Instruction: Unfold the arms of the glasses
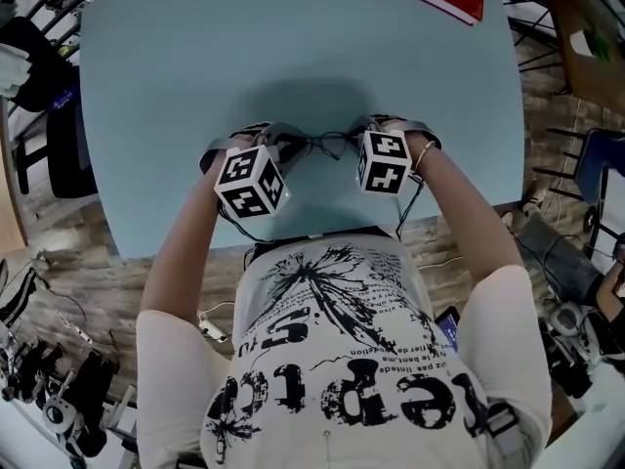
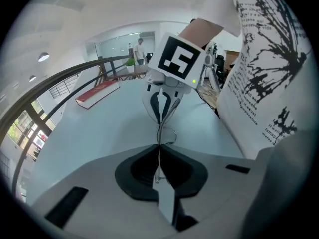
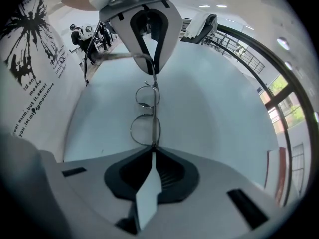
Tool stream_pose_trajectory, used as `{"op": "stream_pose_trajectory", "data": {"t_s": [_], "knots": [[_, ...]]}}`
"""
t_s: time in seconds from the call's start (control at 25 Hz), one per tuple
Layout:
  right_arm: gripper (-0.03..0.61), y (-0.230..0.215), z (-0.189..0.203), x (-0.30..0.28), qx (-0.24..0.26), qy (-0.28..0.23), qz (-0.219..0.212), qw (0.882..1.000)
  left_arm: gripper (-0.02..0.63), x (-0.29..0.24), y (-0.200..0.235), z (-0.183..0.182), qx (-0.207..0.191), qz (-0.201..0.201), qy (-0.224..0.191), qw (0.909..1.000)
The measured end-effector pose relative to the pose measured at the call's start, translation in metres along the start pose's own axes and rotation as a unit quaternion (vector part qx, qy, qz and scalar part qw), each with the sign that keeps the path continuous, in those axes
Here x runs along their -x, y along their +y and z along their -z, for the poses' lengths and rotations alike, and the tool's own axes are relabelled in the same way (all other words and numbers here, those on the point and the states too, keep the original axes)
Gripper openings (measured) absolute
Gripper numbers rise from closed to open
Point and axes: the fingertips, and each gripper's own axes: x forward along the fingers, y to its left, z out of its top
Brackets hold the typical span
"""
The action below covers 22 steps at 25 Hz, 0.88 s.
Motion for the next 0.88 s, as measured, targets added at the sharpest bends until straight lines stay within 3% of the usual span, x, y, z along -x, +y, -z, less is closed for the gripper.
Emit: {"op": "stream_pose_trajectory", "data": {"t_s": [0.44,0.88], "knots": [[0.034,-0.001,-0.008,-0.001,-0.009,0.011,0.014,1.0,0.025,0.032,0.007,0.01,0.049,-0.031,-0.056,0.9967],[0.034,-0.003,-0.021,-0.001,-0.023,0.011,0.026,0.999,0.026,0.056,-0.002,0.027,0.06,-0.028,-0.099,0.9929]]}}
